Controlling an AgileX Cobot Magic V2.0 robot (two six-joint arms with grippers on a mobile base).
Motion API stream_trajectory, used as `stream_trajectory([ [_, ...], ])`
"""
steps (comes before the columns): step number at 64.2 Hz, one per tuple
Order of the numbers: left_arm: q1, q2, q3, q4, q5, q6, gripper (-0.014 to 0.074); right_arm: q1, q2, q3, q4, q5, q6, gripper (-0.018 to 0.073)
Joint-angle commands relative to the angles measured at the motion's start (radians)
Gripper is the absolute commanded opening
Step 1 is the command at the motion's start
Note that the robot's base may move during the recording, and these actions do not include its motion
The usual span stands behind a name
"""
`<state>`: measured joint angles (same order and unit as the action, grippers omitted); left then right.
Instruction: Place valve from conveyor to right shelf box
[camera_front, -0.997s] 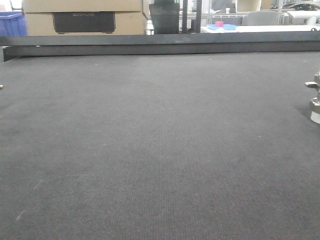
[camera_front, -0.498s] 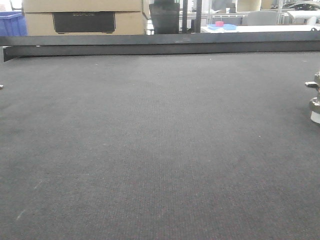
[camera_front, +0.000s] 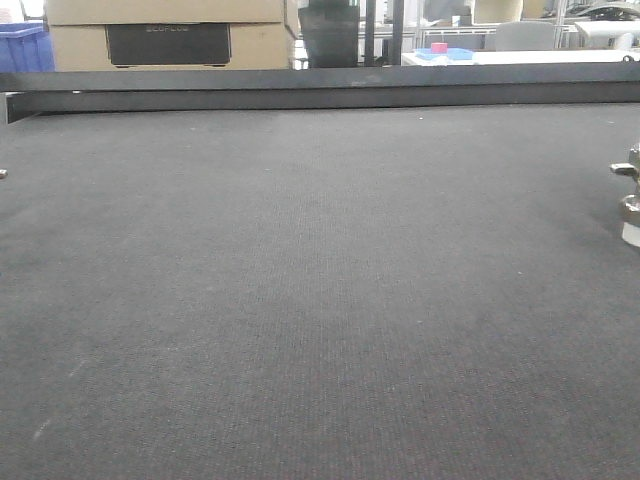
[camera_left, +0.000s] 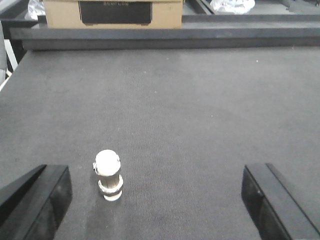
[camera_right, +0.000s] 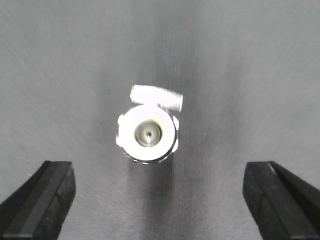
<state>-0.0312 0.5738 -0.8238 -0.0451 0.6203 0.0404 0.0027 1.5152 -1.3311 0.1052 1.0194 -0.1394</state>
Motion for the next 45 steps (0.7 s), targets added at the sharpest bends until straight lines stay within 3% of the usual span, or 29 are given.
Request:
stream_trajectory([
  [1, -0.007, 0.002, -0.009, -0.006, -0.005, -0.008, 0.06, -0.006, 0.058, -0.006, -0.019, -0.015, -0.013, 0.0565],
  [45, -0.007, 0.018, -0.009, -0.006, 0.001, -0.008, 0.06, 0.002, 0.243, -0.006, 0.015, -0.148, -0.013, 0.0565],
])
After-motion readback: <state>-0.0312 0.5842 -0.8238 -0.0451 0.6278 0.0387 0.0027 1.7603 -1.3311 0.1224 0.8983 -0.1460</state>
